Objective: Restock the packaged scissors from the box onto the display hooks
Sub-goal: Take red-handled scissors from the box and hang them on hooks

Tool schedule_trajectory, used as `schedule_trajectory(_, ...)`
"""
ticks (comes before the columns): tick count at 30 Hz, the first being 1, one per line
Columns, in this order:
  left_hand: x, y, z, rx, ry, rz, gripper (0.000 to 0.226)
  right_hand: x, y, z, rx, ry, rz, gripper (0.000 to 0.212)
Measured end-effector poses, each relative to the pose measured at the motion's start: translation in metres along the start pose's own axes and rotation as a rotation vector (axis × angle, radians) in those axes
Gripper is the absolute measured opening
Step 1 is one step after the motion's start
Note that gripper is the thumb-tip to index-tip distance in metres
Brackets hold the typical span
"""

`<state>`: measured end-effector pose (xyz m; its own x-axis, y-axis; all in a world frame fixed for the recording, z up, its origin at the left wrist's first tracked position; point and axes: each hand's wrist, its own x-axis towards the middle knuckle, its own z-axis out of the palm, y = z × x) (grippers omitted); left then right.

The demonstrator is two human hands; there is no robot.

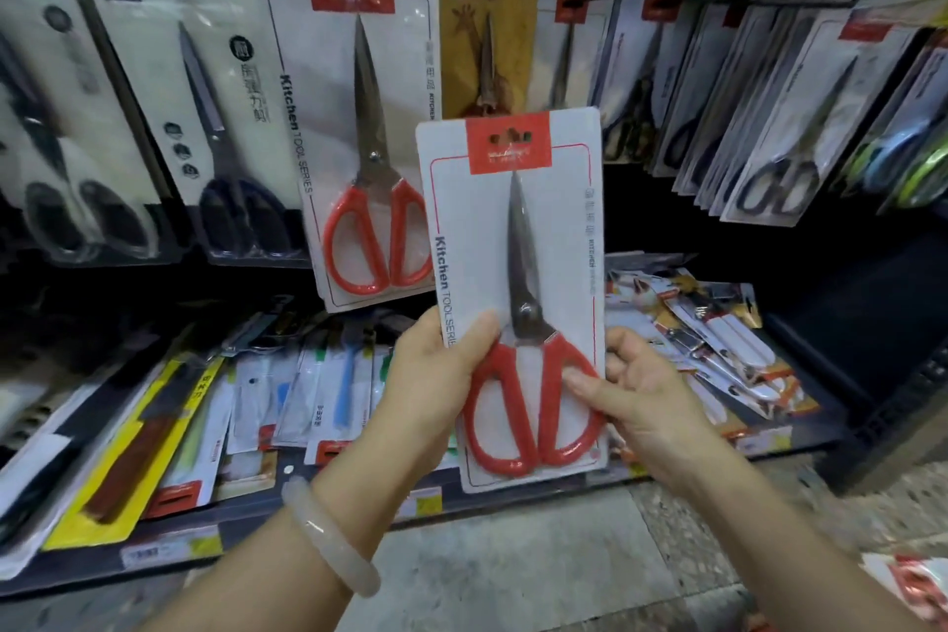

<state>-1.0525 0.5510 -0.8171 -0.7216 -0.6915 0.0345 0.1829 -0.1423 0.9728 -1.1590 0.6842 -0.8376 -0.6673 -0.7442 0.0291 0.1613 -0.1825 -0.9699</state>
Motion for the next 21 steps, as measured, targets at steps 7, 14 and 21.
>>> schedule_trajectory(7, 0.013, 0.03, -0.051, 0.099, 0.188, 0.15, 0.013, 0.028, -0.013, 0.069, -0.141, -0.12, -0.053, 0.05)
schedule_trajectory(14, 0.031, 0.079, -0.078, 0.098, 0.236, 0.237, 0.01, 0.069, -0.039, 0.133, -0.101, 0.07, -0.183, 0.006)
schedule_trajectory(21, 0.057, 0.114, -0.075, 0.101, 0.297, 0.272, 0.026, 0.096, -0.067, 0.149, -0.091, 0.138, -0.264, 0.009)
